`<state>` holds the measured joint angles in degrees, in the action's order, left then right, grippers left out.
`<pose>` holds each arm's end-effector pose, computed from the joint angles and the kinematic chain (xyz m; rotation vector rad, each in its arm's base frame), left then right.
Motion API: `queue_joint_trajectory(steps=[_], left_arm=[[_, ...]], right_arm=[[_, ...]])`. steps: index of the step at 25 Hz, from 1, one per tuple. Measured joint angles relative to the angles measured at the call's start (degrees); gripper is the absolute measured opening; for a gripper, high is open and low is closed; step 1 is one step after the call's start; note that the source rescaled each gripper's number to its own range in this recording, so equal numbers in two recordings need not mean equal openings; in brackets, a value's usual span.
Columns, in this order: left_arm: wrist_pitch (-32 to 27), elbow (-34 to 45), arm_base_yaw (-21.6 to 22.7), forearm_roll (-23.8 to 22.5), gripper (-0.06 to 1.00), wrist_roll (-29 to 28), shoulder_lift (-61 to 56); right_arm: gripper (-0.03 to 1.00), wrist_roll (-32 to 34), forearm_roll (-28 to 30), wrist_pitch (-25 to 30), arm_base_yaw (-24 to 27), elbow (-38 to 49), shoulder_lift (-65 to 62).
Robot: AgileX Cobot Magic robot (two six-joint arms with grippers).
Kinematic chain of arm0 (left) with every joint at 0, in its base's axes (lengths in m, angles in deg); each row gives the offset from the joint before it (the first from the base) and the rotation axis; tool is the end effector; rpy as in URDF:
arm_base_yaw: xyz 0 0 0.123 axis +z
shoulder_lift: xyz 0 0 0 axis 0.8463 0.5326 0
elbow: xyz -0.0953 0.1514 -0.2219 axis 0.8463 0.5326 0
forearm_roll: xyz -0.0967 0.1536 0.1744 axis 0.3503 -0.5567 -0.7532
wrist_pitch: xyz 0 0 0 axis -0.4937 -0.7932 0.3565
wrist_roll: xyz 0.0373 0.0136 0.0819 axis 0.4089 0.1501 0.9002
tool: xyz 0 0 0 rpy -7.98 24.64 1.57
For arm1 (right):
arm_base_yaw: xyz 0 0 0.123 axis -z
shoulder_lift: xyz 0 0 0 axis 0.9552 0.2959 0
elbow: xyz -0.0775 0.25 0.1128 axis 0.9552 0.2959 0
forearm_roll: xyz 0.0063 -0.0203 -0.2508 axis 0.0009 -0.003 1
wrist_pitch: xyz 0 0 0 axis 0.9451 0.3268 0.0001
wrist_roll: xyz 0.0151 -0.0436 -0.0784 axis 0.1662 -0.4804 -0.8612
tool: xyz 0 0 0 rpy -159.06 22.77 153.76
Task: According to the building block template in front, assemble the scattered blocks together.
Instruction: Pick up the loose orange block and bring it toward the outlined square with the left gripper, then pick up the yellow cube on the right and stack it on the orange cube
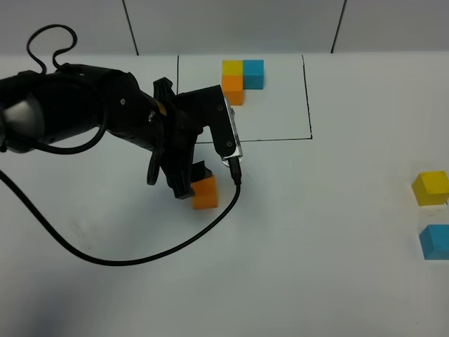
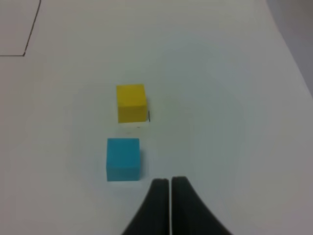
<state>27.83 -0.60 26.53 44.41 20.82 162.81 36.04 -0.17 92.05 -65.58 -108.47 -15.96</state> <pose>0.3242 -0.2058 0.2032 1.6378 1.9146 0.0171 -0.0071 -0.0015 0.2773 0.0521 2.0460 -0.1617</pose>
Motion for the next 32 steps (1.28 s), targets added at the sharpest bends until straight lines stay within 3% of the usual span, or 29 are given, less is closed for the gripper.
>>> queue_joint_trajectory(steps=[3,7,10,13,16,21,23,26,32], left_arm=[[-2.5,0.0,0.0,-1.3,0.72,-0.4,-2.0],[-6.2,0.0,0.0,-2.0,0.20,-2.7,-2.7],[-6.9,0.0,0.0,-3.2,0.04,-7.0,-2.7],[-7.2,0.0,0.0,-5.3,0.01,-15.7,-2.7],[-7.5,0.0,0.0,-6.1,0.00,-32.6,-2.7],[-9.0,0.0,0.0,-8.0,0.00,-75.5,-2.7],[-9.4,0.0,0.0,-12.6,0.00,-86.9,-2.7],[-11.0,0.0,0.0,-19.8,0.00,-94.0,-3.2],[-17.3,0.0,3.1,-25.1,0.00,-95.0,-8.6]], right_arm=[[0.01,0.0,0.0,0.0,0.0,0.0,0.0],[0.01,0.0,0.0,0.0,0.0,0.0,0.0],[0.01,0.0,0.0,0.0,0.0,0.0,0.0],[0.01,0.0,0.0,0.0,0.0,0.0,0.0],[0.01,0.0,0.0,0.0,0.0,0.0,0.0],[0.01,0.0,0.0,0.0,0.0,0.0,0.0],[0.01,0.0,0.0,0.0,0.0,0.0,0.0],[0.01,0.0,0.0,0.0,0.0,0.0,0.0],[0.01,0.0,0.0,0.0,0.0,0.0,0.0]])
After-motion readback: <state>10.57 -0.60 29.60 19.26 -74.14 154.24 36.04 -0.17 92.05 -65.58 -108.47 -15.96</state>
